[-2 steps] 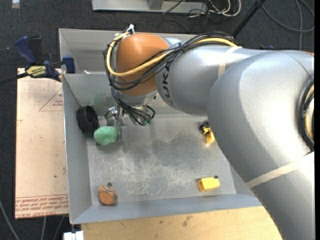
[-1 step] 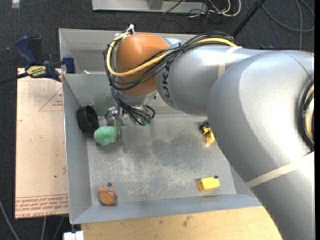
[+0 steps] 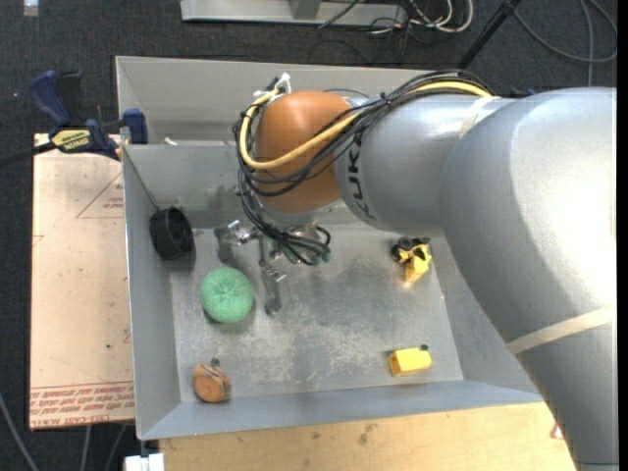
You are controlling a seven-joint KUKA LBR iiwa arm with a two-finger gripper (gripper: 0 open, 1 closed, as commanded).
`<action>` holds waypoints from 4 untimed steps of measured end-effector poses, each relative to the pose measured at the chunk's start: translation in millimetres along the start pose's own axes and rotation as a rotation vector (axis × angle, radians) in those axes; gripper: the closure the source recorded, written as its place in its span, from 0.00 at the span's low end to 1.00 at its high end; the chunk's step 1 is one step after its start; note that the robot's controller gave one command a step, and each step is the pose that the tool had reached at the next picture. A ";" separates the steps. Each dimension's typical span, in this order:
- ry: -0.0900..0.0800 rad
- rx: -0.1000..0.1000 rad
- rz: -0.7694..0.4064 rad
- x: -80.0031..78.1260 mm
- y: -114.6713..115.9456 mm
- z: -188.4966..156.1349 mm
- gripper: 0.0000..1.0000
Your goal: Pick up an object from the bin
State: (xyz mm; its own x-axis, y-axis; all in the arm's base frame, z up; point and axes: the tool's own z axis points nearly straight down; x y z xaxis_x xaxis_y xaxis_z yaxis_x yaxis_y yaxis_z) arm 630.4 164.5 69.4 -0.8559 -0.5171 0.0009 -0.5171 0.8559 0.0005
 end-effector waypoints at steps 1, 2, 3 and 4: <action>-0.003 0.000 -0.002 -1.1 0.7 -0.5 0.00; -0.002 0.002 -0.070 -3.1 14.6 -0.3 0.00; -0.005 0.000 -0.328 -24.6 36.8 -0.7 1.00; -0.005 -0.001 -0.327 -24.6 36.8 -0.7 1.00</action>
Offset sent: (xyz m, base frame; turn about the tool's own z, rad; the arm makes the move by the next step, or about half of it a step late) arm -0.0143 0.0365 0.0006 -0.1694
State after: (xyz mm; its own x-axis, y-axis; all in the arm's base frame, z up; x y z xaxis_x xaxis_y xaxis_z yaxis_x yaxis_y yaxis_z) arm 632.4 208.7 70.1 -0.6442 -0.7649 -0.0042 -0.7649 0.6442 0.0006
